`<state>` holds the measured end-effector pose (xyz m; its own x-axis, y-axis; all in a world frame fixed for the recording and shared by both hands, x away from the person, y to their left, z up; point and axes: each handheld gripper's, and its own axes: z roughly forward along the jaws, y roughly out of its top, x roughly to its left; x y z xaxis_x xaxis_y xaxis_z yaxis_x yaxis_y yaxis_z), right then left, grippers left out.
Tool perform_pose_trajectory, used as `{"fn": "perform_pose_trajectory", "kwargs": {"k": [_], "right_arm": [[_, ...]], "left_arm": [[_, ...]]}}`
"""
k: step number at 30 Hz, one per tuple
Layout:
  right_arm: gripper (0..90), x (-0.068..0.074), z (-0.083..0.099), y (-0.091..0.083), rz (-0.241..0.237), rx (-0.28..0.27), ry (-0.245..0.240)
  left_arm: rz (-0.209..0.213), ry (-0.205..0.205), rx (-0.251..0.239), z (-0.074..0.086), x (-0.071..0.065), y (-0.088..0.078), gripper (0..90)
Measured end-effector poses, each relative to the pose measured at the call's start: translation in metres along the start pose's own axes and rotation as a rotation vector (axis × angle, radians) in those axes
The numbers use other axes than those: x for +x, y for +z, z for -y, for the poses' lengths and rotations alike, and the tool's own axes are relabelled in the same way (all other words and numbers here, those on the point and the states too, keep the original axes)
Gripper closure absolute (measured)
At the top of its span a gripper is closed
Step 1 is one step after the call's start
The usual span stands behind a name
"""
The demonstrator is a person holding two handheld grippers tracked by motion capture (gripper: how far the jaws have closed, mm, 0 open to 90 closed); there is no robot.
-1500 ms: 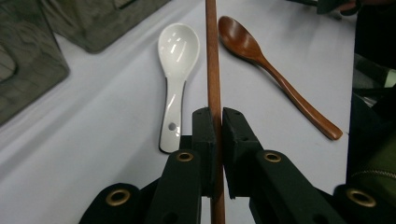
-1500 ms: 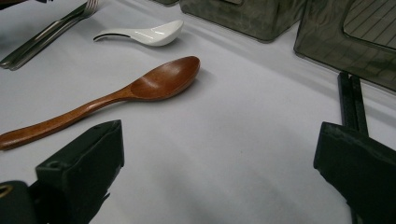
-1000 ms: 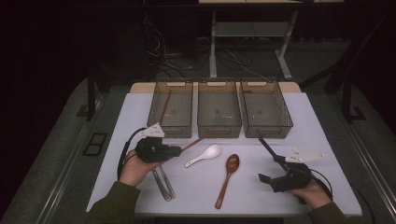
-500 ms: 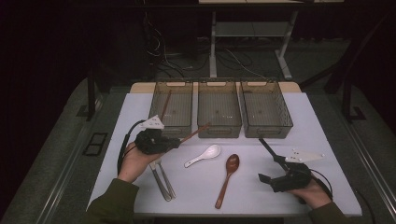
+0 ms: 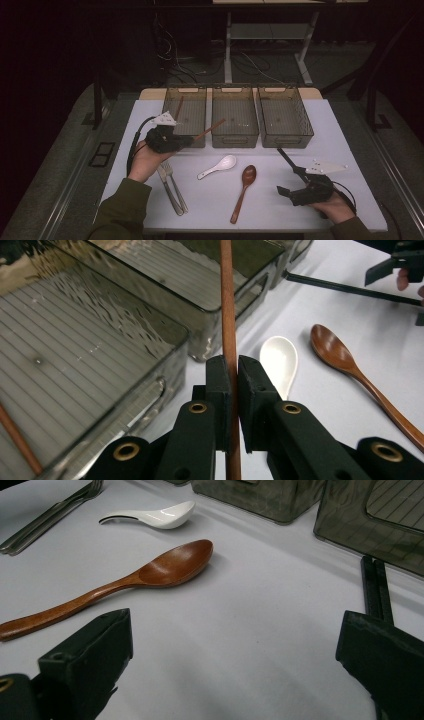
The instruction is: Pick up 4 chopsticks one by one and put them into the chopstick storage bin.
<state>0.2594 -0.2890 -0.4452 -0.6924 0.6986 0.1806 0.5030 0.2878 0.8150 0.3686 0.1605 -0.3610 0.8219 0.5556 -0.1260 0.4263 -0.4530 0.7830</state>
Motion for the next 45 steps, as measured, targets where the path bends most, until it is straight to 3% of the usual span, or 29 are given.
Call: {"fn": "perform_pose_trajectory", "kwargs": {"k": [15,28,36,45], "right_arm": [[1.6,-0.001,0.000,0.000,0.001,-0.004,-0.004],[1.6,0.000,0.000,-0.001,-0.001,-0.003,0.000],[1.6,-0.001,0.000,-0.001,-0.001,-0.003,-0.001],[1.6,-0.001,0.000,-0.001,-0.003,-0.006,-0.002]], "left_arm": [[-0.038,-0.010,-0.007,-0.031,0.020,0.008,83.5],[-0.104,-0.030,0.001,-0.057,0.047,0.019,83.4],[-0.152,-0.089,-0.003,-0.062,0.066,0.032,83.4],[-0.227,-0.167,0.007,-0.056,0.089,0.049,83.4]]}}
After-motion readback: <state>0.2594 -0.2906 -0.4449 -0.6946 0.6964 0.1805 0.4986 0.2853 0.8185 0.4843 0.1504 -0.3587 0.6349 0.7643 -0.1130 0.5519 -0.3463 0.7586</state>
